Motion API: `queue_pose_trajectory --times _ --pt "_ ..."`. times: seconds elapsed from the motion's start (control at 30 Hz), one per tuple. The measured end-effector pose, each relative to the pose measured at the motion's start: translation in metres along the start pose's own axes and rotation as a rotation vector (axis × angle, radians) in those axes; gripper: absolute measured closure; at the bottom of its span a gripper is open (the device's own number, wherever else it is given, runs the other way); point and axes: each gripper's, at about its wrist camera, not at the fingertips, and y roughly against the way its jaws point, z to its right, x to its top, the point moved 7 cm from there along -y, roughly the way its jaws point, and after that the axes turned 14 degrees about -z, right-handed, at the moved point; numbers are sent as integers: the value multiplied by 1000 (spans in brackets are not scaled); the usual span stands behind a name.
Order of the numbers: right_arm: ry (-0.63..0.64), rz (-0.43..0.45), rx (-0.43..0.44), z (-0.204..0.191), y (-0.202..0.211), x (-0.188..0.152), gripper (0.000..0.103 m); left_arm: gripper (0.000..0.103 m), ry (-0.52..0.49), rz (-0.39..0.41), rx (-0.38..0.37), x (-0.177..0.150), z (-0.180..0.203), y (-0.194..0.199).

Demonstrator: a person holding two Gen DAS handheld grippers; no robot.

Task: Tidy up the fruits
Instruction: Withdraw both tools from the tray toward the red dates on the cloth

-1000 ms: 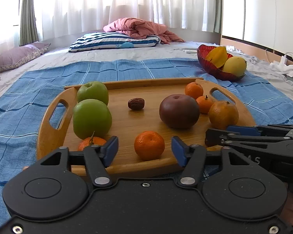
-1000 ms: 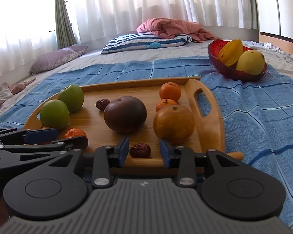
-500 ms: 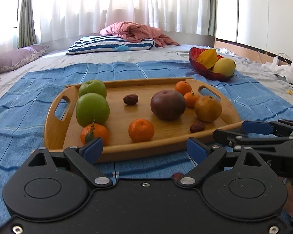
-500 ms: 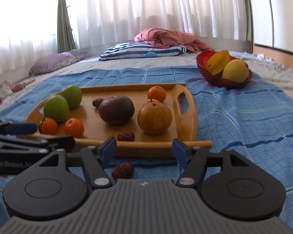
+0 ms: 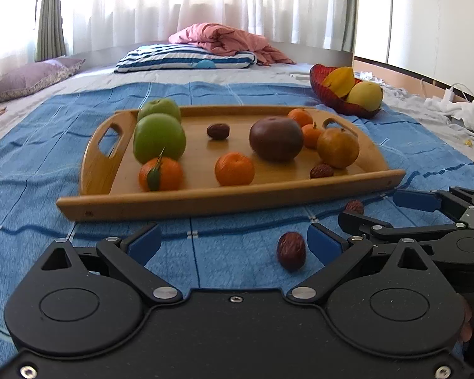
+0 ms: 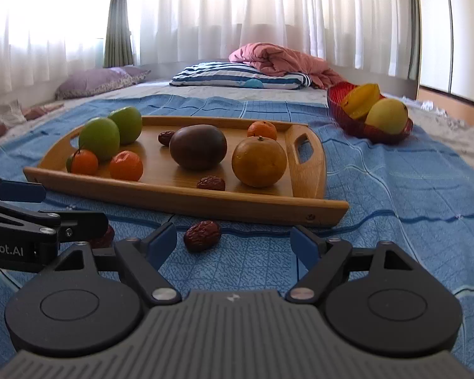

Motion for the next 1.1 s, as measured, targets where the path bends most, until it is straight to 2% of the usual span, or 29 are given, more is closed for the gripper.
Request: queue_pose_trajectory --times 0.37,0.7,0.87,1.1 --pt "19 -6 6 -4 -3 -2 14 7 27 -20 -53 -11 -3 -3" --pt "22 -5 8 -3 -4 -3 17 21 -5 -2 -36 -13 2 -5" --pt "26 2 14 -4 -3 -4 22 22 -43 5 -6 -15 8 -7" --pt "38 8 25 -6 -2 -5 28 24 -43 5 5 -14 9 -8"
